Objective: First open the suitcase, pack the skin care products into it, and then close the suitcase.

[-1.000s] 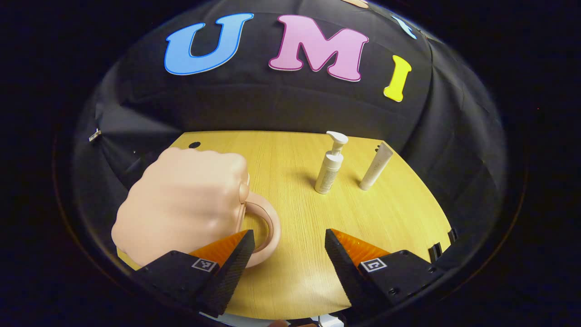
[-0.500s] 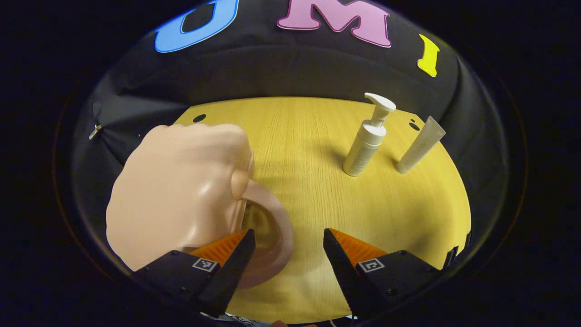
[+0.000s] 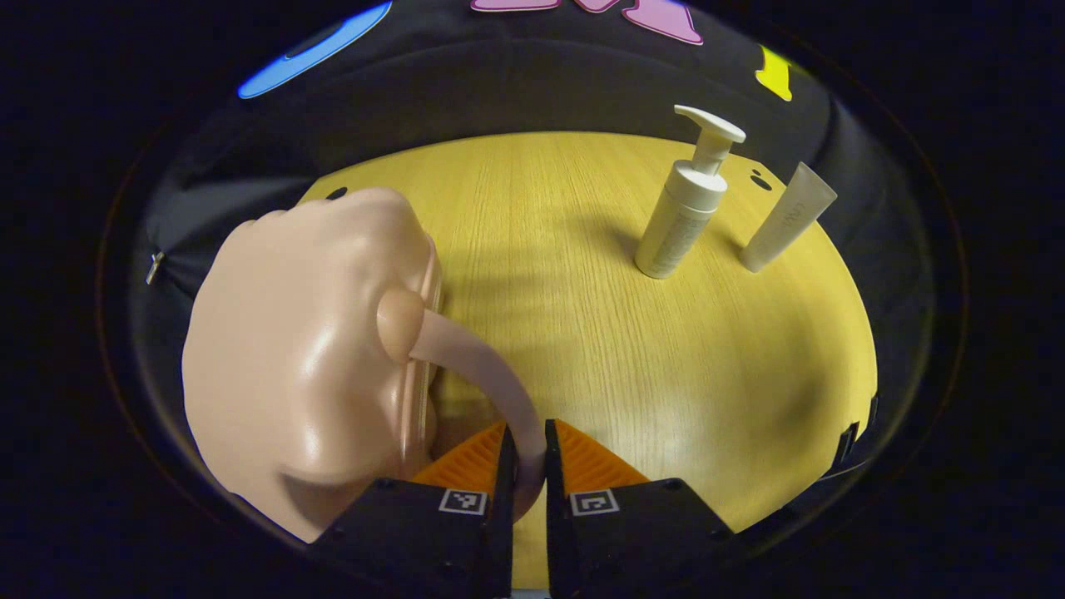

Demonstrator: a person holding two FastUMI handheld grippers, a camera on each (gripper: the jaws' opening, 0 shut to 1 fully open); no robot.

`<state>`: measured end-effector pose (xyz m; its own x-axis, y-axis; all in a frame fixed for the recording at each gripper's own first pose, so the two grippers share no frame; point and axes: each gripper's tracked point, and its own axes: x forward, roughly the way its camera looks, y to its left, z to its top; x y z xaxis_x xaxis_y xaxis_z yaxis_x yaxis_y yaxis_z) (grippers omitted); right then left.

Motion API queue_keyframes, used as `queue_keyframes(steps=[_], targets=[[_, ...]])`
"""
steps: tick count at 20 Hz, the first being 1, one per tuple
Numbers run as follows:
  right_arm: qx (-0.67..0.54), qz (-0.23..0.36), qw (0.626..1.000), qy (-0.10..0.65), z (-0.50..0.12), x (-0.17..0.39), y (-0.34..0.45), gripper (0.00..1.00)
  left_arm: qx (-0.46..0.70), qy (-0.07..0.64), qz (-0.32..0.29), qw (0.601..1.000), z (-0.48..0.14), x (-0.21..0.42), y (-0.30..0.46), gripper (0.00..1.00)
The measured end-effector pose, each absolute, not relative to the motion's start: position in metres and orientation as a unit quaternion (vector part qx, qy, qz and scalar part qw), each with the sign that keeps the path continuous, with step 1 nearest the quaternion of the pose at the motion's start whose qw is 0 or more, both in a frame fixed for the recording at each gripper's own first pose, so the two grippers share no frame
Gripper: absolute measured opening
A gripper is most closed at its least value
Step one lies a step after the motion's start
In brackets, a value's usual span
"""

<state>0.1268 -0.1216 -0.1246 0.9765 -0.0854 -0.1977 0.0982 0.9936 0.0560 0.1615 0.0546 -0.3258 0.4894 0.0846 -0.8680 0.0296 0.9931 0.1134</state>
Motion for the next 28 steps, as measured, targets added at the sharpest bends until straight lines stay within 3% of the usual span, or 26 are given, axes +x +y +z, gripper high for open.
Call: queue_keyframes(steps=[6,14,22,28], targets=[[0.025,-0.064,0.993,0.093,-0.117,0.118,-0.108,0.97,0.041,0.498,-0.025,0.866,-0.264,0.159,0.044,0.10],[0.026,-0.042,0.995,0.086,-0.112,0.128,-0.067,0.97,0.032,0.428,-0.034,0.903,-0.108,0.148,0.101,0.10],[0.028,-0.012,0.997,0.077,-0.099,0.135,-0.022,0.97,0.130,0.349,0.114,0.921,-0.007,0.155,0.297,0.09],[0.007,-0.015,0.997,0.076,-0.092,0.126,-0.003,0.97,0.124,0.360,0.196,0.904,-0.033,0.157,0.431,0.09]])
